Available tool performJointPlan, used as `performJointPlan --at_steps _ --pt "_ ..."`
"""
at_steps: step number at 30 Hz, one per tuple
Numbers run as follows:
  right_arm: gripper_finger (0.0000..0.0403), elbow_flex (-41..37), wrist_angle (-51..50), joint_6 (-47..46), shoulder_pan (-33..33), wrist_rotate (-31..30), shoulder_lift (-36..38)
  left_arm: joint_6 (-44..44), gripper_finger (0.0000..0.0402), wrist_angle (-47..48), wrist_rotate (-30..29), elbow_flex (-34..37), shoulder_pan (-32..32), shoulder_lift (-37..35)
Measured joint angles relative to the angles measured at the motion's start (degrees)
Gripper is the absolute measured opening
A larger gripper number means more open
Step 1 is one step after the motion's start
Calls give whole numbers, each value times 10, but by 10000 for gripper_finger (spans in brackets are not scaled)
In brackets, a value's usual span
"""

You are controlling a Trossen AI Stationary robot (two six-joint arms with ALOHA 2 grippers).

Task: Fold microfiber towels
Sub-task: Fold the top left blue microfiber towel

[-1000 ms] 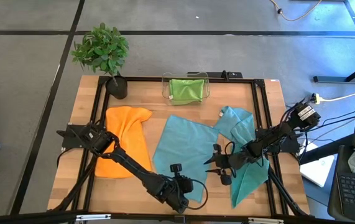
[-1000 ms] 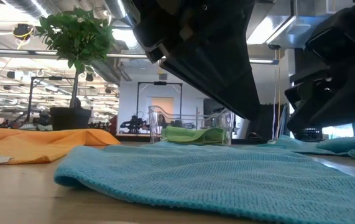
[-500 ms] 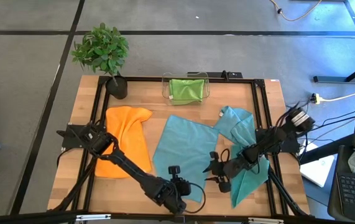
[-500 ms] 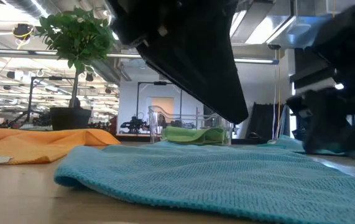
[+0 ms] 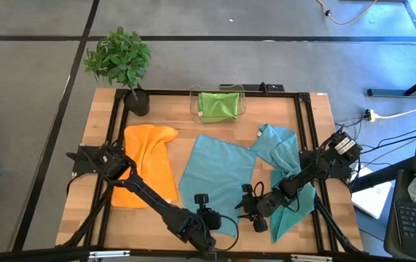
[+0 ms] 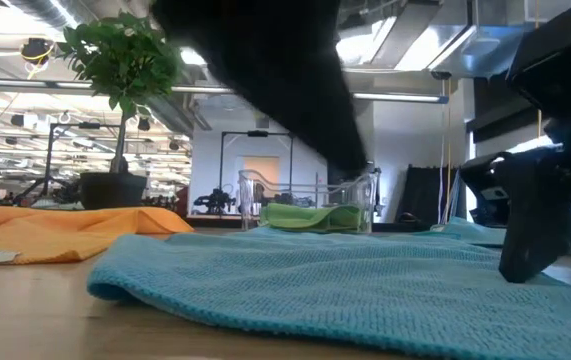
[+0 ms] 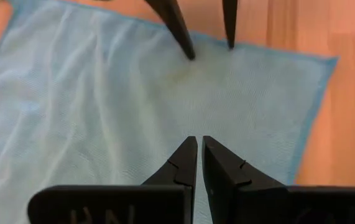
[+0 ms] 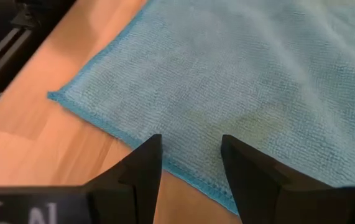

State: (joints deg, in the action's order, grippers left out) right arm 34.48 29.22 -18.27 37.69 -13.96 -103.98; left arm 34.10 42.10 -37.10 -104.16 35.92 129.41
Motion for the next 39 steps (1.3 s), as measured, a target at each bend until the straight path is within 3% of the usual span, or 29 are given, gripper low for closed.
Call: performJointPlan --at_steps 7,15,18,26,35,39 --pt "170 0 7 -9 0 -4 -2 5 18 41 -94 -25 16 -2" --pt "170 0 66 5 0 -3 -4 3 18 55 -99 -24 17 -2" --pt "170 0 32 5 0 -3 -8 4 18 57 -98 -24 18 -2" --pt "170 4 -92 -14 0 -6 9 19 18 68 -58 -24 21 -2" --pt "170 -1 -303 -38 0 6 118 23 18 106 40 -24 21 -2" --pt "170 -5 -341 -41 0 -19 158 28 22 102 53 -24 23 -2"
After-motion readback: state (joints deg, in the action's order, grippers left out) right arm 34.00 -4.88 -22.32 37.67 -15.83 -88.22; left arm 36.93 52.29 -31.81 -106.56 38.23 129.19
